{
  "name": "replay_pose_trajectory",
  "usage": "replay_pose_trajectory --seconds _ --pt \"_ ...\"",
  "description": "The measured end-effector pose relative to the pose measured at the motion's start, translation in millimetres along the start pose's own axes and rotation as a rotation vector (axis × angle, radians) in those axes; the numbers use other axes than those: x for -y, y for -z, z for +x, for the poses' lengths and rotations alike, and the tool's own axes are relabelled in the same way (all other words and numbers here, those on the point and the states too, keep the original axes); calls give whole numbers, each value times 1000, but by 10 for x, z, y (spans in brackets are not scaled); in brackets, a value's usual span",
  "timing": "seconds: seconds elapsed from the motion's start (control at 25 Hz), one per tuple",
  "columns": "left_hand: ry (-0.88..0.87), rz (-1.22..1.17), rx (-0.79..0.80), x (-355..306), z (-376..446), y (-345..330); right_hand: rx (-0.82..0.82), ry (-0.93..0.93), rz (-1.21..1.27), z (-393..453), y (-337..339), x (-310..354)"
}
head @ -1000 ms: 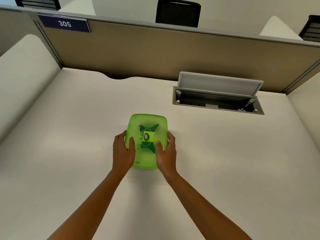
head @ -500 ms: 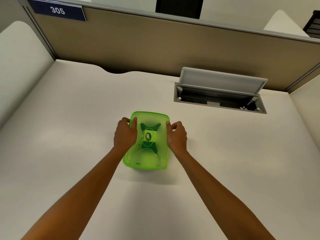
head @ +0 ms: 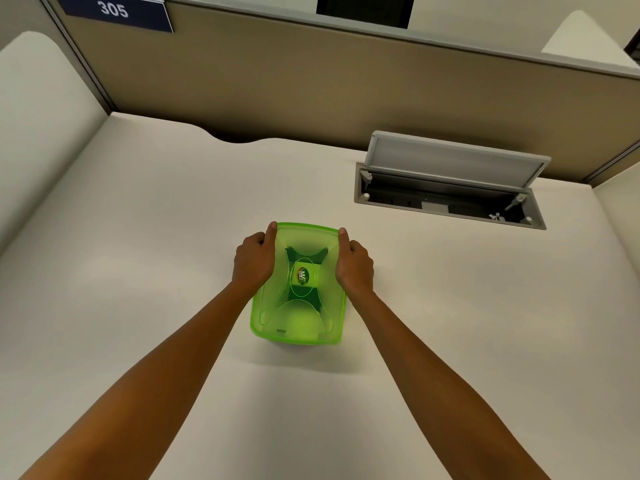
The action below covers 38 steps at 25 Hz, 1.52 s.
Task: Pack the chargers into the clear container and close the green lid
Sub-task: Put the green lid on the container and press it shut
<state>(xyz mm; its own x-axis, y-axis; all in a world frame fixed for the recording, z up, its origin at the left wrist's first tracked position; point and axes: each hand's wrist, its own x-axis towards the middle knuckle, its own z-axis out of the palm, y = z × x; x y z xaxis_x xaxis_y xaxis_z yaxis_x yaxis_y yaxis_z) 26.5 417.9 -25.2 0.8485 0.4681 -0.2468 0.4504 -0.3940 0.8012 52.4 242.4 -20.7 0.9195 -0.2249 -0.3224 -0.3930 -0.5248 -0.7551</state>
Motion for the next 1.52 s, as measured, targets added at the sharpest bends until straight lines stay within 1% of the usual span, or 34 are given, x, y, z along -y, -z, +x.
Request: replay_pose_trajectory --seconds 0.24,0.52,0.84,0.96,1.04,1.12,1.2,1.24,1.36,1.44,1.52 --pt "20 -47 45 28 35 14 -19 79 62 3 18 -4" --pt "3 -45 50 19 55 25 -38 84 64 5 22 -9" --pt "-20 -43 -18 8 19 15 -68 76 39 -51 28 5" --pt "3 -70 -38 16 -15 19 -30 43 8 -87 90 -23" --pt "49 -96 -89 26 -90 0 13 21 18 -111 166 -135" --pt "133 -136 -191 31 -223 -51 12 -9 66 -162 271 -309" --pt "227 -185 -303 31 -385 -126 -49 -30 120 -209 399 -492" --pt "270 -233 -327 26 -462 -170 -90 -35 159 -231 469 -566" --pt "360 -493 -272 -13 -702 -308 -169 -51 286 -282 638 -658" --pt "370 -653 -216 -39 -886 -411 -149 -76 338 -306 674 -648" --pt "366 -723 -166 -25 -1088 -501 -123 -92 347 -326 683 -635"
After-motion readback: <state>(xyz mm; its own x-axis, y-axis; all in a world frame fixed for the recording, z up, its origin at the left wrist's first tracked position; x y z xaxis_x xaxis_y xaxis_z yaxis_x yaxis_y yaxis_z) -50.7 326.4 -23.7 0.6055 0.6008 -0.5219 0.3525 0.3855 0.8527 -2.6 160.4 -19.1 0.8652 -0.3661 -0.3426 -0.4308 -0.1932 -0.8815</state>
